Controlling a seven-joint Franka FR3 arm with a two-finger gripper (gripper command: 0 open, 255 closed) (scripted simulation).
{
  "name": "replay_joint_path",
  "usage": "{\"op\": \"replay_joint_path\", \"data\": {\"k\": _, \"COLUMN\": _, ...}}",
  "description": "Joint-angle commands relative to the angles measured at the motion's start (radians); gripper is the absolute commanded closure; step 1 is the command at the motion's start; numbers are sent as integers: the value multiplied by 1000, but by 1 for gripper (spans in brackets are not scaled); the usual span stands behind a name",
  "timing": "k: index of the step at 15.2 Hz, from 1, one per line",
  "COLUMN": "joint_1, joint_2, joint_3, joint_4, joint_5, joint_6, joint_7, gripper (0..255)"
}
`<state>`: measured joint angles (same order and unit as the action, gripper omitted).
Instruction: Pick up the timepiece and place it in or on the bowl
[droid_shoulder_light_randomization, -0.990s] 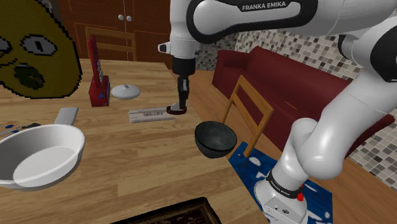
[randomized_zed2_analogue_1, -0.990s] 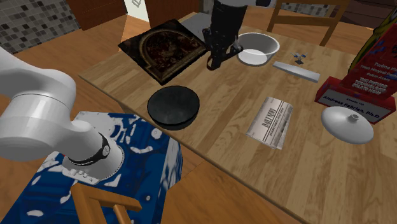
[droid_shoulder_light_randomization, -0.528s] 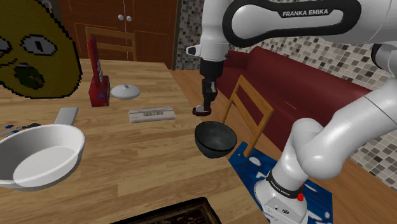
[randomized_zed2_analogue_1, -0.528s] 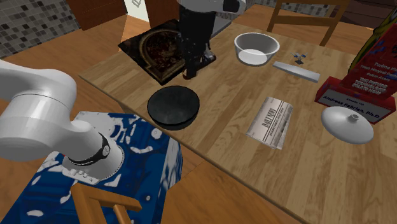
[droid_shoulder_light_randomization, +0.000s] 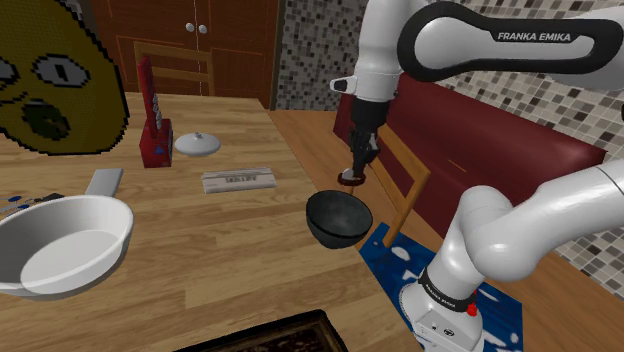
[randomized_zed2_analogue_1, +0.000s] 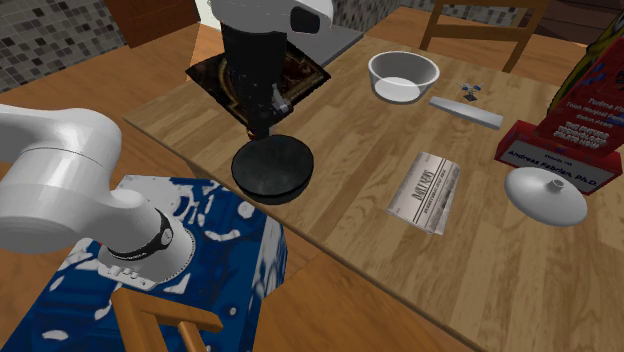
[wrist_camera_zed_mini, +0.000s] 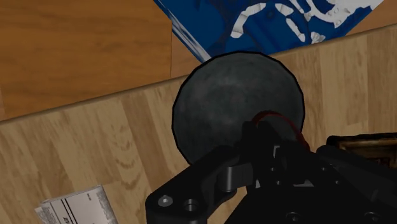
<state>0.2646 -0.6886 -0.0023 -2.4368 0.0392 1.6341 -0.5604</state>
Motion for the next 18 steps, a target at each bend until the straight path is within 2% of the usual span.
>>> {"op": "replay_joint_path", "data": {"k": 1, "joint_1": -1, "joint_2": -7, "joint_3": -2, "joint_4": -29, "joint_5": -1, "joint_6": 22, "joint_7": -3, "gripper": 255}}
{"op": "replay_joint_path", "data": {"k": 14, "joint_1": -1, "joint_2": 14, "joint_3": -1, "joint_4": -200, "joint_5": 1, "joint_6": 214, "joint_7": -10, "gripper": 255}}
{"op": "replay_joint_path", "data": {"k": 18, "joint_1": -1, "joint_2": 14, "joint_3": -1, "joint_4": -200, "joint_5": 1, "joint_6": 214, "joint_7": -10, "gripper": 255}}
